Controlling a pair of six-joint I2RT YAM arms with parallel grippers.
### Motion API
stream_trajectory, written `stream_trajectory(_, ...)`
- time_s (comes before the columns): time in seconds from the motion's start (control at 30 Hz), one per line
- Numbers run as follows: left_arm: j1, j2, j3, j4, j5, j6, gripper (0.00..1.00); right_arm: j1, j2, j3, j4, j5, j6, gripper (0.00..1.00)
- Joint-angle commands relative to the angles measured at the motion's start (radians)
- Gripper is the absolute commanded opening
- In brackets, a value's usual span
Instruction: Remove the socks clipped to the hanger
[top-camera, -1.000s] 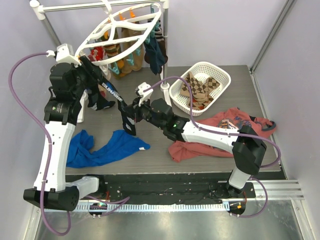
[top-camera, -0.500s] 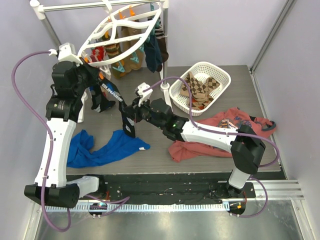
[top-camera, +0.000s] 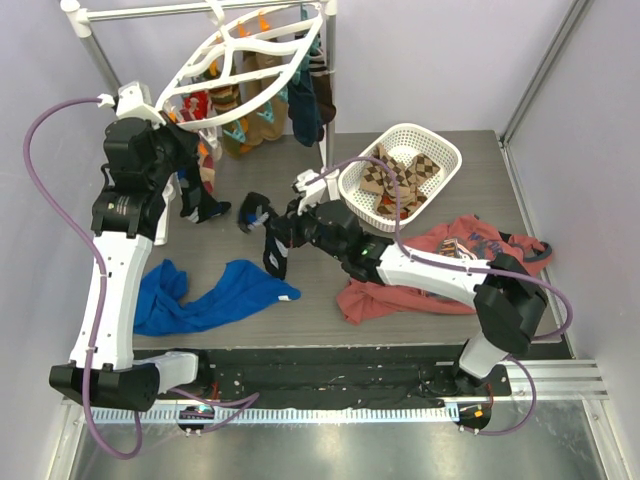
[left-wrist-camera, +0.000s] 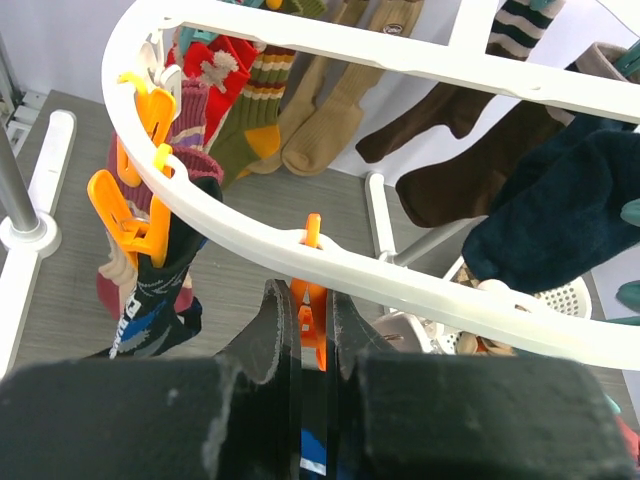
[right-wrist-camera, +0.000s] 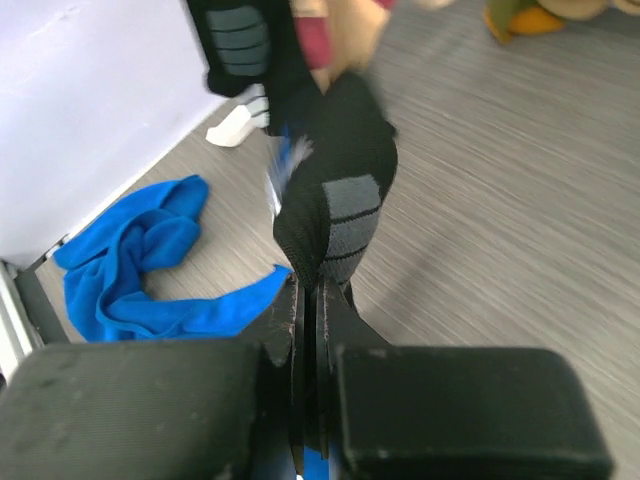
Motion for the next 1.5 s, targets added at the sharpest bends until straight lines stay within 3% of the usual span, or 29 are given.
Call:
stream_trajectory(0.0,0.006,-0.027,0.020,0.022,0.012,0.004,0.02,-0.058,-0.116,0.031,-0.049,0.073,0.071,0.01)
stream_trajectory(0.07,0.004,-0.045,0.005,0.026,0.004,0.004,0.11,-0.094,-0.142,0.073,-0.178,0.136,0.102,0.01)
stream_trajectory(0.17,0.004,-0.070,-0.015,0.019,-0.016,0.005,0.44,-0.187,-0.190,0.087,-0.285,0.153,0.179,0.02)
stream_trajectory(0.2,0.004,-0.075,-0.018,0.015,-0.034,0.005,0.50,-0.218,-0.203,0.082,-0.305,0.142,0.202,0.02)
stream_trajectory(0.27,0.004,-0.094,-0.033,0.000,-0.059,0.005,0.62,-0.296,-0.237,0.074,-0.318,0.110,0.208,0.04)
stream_trajectory(0.37,0.004,-0.130,-0.079,0.019,-0.108,0.010,0.70,-0.391,-0.253,0.097,-0.351,0.067,0.196,0.05)
stream_trajectory(0.57,0.006,-0.190,-0.208,0.061,-0.233,0.030,0.74,-0.570,-0.213,0.192,-0.433,0.010,0.155,0.05)
stream_trajectory(0.87,0.007,-0.263,-0.441,0.199,-0.338,0.077,0.75,-0.762,0.039,0.361,-0.440,-0.096,0.184,0.12)
stream_trajectory(0.93,0.006,-0.256,-0.461,0.217,-0.333,0.083,0.75,-0.801,0.082,0.396,-0.444,-0.138,0.210,0.23)
stream_trajectory(1.0,0.006,-0.250,-0.480,0.239,-0.335,0.097,0.75,-0.822,0.131,0.438,-0.469,-0.148,0.225,0.45)
stream_trajectory(1.03,0.006,-0.248,-0.486,0.246,-0.333,0.109,0.76,-0.825,0.140,0.450,-0.488,-0.143,0.225,0.50)
stream_trajectory(1.13,0.006,-0.240,-0.515,0.306,-0.358,0.163,0.78,-0.827,0.120,0.449,-0.540,-0.126,0.204,0.68)
stream_trajectory(1.17,0.006,-0.233,-0.521,0.325,-0.359,0.198,0.79,-0.825,0.087,0.440,-0.549,-0.122,0.199,0.78)
stream_trajectory(1.3,0.042,-0.193,-0.543,0.398,-0.304,0.241,0.80,-0.825,-0.042,0.327,-0.523,-0.125,0.179,0.84)
stream_trajectory(1.47,0.171,-0.141,-0.515,0.397,-0.033,0.176,0.80,-0.825,-0.197,0.190,-0.454,-0.166,0.188,0.84)
